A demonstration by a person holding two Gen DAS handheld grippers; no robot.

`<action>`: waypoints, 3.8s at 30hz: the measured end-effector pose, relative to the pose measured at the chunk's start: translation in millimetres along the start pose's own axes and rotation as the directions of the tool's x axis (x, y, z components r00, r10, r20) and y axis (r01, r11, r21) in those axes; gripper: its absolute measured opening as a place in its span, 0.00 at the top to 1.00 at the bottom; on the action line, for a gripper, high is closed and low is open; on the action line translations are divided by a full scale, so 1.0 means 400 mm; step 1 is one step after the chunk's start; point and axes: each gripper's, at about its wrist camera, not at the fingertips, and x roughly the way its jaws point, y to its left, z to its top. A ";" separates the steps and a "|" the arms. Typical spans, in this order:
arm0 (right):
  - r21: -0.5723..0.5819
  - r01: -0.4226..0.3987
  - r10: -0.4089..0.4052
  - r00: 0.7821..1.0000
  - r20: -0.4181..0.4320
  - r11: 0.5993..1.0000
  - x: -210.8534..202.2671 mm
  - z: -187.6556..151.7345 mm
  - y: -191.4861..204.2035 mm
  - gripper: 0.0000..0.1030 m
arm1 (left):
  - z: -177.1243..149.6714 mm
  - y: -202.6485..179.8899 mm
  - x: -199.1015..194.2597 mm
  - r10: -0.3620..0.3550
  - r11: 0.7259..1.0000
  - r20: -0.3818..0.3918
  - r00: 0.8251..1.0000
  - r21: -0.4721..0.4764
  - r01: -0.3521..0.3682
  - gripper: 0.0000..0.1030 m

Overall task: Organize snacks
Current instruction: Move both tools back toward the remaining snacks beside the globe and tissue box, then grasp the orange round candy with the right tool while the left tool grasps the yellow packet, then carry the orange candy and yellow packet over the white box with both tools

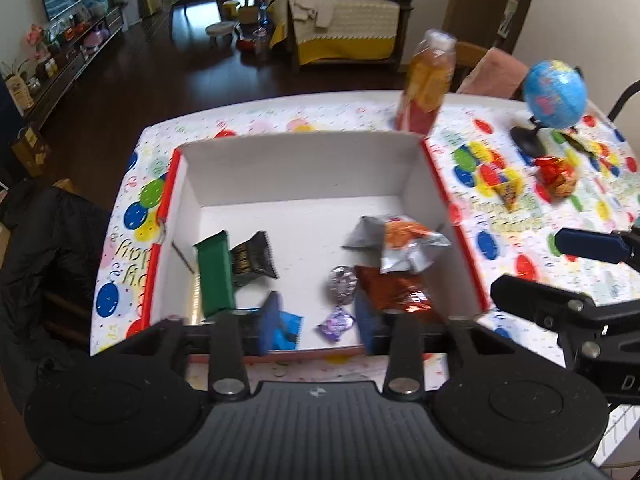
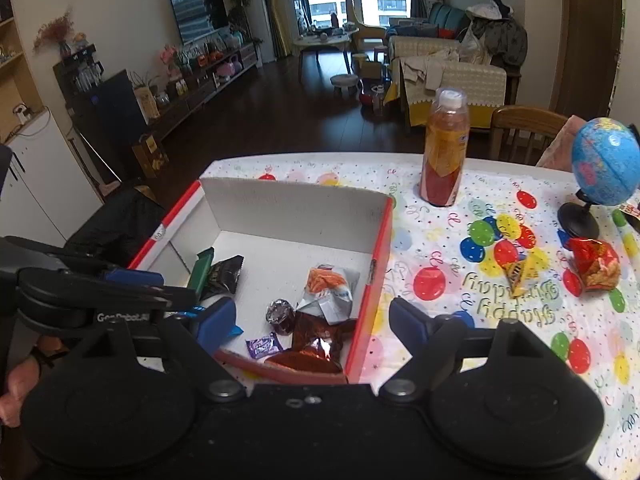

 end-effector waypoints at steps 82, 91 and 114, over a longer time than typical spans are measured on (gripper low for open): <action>0.783 0.539 -0.680 0.702 -0.212 0.312 0.004 -0.369 -1.253 0.49 | 0.268 -0.747 0.634 0.040 0.993 -0.121 0.992 -0.102 -0.052 0.25; 0.776 0.532 -0.674 0.712 -0.195 0.338 -0.001 -0.374 -1.245 0.51 | 0.265 -0.740 0.641 -0.001 0.995 -0.142 0.990 -0.099 -0.013 0.67; 0.660 0.466 -0.539 0.835 -0.109 0.589 -0.125 -0.386 -1.007 0.56 | 0.166 -0.694 0.437 -0.042 0.997 -0.119 0.992 -0.071 0.034 0.76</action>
